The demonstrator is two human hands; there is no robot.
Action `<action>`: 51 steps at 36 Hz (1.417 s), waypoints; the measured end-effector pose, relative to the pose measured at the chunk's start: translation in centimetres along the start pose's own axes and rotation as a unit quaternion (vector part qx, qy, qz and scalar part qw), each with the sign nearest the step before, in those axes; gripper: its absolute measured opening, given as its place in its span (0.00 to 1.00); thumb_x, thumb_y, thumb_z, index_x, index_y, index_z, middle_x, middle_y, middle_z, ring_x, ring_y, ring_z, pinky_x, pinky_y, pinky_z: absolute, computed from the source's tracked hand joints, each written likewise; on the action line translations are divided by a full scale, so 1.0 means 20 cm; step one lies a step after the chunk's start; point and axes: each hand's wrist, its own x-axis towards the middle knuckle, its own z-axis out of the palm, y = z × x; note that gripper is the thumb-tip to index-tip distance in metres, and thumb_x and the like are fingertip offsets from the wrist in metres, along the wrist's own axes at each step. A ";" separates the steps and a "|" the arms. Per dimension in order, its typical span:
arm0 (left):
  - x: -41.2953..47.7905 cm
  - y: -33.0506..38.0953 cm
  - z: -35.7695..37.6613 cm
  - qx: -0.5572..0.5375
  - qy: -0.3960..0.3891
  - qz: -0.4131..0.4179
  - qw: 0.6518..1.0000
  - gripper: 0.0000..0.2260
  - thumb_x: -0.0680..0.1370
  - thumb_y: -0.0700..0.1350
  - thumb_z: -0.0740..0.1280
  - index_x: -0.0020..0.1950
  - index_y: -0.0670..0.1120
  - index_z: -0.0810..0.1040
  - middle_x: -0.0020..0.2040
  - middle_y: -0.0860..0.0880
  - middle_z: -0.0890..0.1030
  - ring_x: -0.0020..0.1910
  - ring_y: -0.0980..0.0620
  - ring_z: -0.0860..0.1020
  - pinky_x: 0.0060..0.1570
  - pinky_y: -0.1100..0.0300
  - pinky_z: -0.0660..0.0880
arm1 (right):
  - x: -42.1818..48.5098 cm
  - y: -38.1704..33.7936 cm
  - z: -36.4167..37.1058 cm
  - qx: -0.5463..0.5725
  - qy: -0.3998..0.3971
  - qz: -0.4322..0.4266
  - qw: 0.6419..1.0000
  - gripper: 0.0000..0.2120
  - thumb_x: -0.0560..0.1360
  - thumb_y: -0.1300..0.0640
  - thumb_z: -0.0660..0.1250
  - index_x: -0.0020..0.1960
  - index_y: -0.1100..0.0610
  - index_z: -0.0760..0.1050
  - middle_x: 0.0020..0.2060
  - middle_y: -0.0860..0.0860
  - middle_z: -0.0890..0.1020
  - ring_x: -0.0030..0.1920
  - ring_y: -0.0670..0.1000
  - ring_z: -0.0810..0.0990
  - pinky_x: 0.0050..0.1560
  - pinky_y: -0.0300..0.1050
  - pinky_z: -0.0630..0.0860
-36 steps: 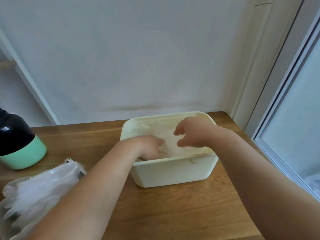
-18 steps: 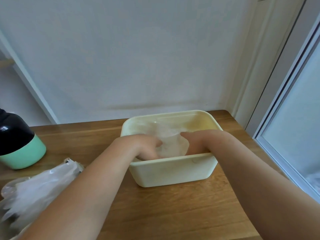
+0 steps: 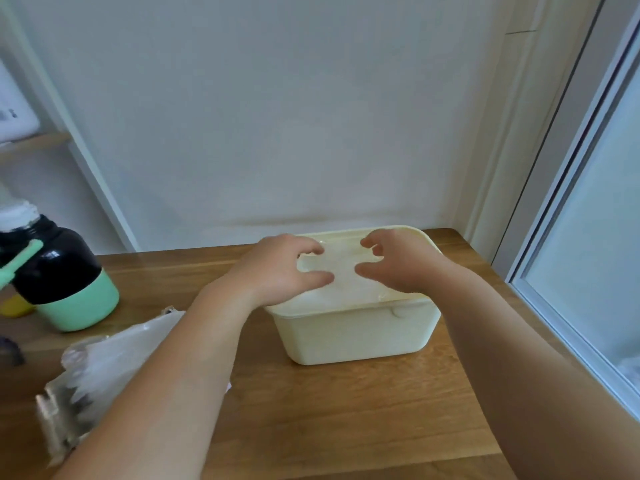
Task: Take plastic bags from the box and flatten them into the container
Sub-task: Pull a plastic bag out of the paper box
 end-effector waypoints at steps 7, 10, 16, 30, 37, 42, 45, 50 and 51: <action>-0.31 -0.14 -0.13 -0.125 0.128 -0.024 0.984 0.11 0.77 0.50 0.69 0.59 0.53 0.81 0.53 0.61 0.81 0.52 0.66 0.77 0.51 0.72 0.70 | -0.19 -0.30 0.08 0.120 0.064 -0.125 0.983 0.18 0.76 0.49 0.66 0.65 0.51 0.73 0.56 0.45 0.78 0.49 0.42 0.74 0.43 0.33 0.68; -0.44 -0.22 -0.16 -0.112 0.154 -0.043 0.981 0.09 0.78 0.49 0.67 0.58 0.54 0.81 0.49 0.64 0.80 0.47 0.73 0.75 0.45 0.80 0.67 | -0.22 -0.41 0.19 0.186 0.059 -0.155 0.968 0.13 0.76 0.51 0.66 0.59 0.52 0.76 0.48 0.42 0.79 0.44 0.40 0.75 0.39 0.25 0.68; -0.66 -0.39 -0.21 -0.047 0.179 -0.097 0.978 0.12 0.80 0.47 0.64 0.62 0.56 0.78 0.51 0.64 0.78 0.47 0.70 0.73 0.44 0.76 0.65 | -0.23 -0.60 0.42 0.236 0.027 -0.181 0.954 0.10 0.77 0.55 0.64 0.57 0.54 0.78 0.43 0.42 0.78 0.46 0.45 0.78 0.45 0.32 0.71; -0.73 -0.55 -0.09 0.004 0.083 -0.168 0.982 0.08 0.80 0.51 0.65 0.54 0.54 0.82 0.44 0.55 0.83 0.46 0.55 0.80 0.49 0.50 0.78 | -0.17 -0.75 0.72 0.133 -0.026 -0.235 0.963 0.16 0.78 0.59 0.61 0.65 0.52 0.75 0.43 0.45 0.76 0.42 0.44 0.73 0.35 0.30 0.65; -0.73 -0.55 -0.09 -0.009 0.119 -0.170 0.978 0.07 0.79 0.45 0.66 0.51 0.54 0.82 0.41 0.56 0.83 0.41 0.57 0.80 0.44 0.53 0.78 | -0.17 -0.72 0.69 0.173 -0.058 -0.219 0.958 0.17 0.78 0.58 0.62 0.66 0.52 0.74 0.46 0.44 0.76 0.43 0.43 0.74 0.37 0.28 0.69; -0.73 -0.55 -0.09 -0.160 0.167 -0.175 0.957 0.06 0.74 0.45 0.74 0.44 0.56 0.81 0.36 0.57 0.82 0.40 0.63 0.79 0.39 0.69 0.70 | -0.18 -0.71 0.67 0.179 -0.079 -0.224 0.955 0.18 0.78 0.56 0.64 0.67 0.52 0.73 0.53 0.46 0.79 0.47 0.44 0.76 0.43 0.33 0.72; -0.73 -0.54 -0.10 -0.244 0.184 -0.171 0.937 0.07 0.71 0.42 0.76 0.43 0.54 0.82 0.36 0.56 0.83 0.38 0.64 0.80 0.40 0.68 0.72 | -0.18 -0.72 0.66 0.178 -0.094 -0.229 0.952 0.18 0.78 0.55 0.64 0.68 0.51 0.73 0.45 0.44 0.80 0.38 0.43 0.74 0.36 0.35 0.71; -0.72 -0.54 -0.10 -0.323 0.209 -0.152 0.910 0.08 0.70 0.39 0.76 0.43 0.51 0.82 0.36 0.56 0.84 0.38 0.62 0.81 0.43 0.65 0.75 | -0.20 -0.73 0.66 0.178 -0.114 -0.254 0.944 0.07 0.78 0.52 0.62 0.46 0.49 0.79 0.31 0.46 0.71 0.30 0.46 0.66 0.33 0.39 0.65; -0.72 -0.54 -0.10 -0.332 0.214 -0.147 0.907 0.08 0.71 0.39 0.75 0.43 0.51 0.82 0.37 0.56 0.84 0.38 0.61 0.81 0.43 0.65 0.75 | -0.20 -0.73 0.66 0.177 -0.113 -0.257 0.943 0.10 0.79 0.51 0.61 0.42 0.51 0.77 0.30 0.47 0.70 0.30 0.46 0.66 0.33 0.39 0.65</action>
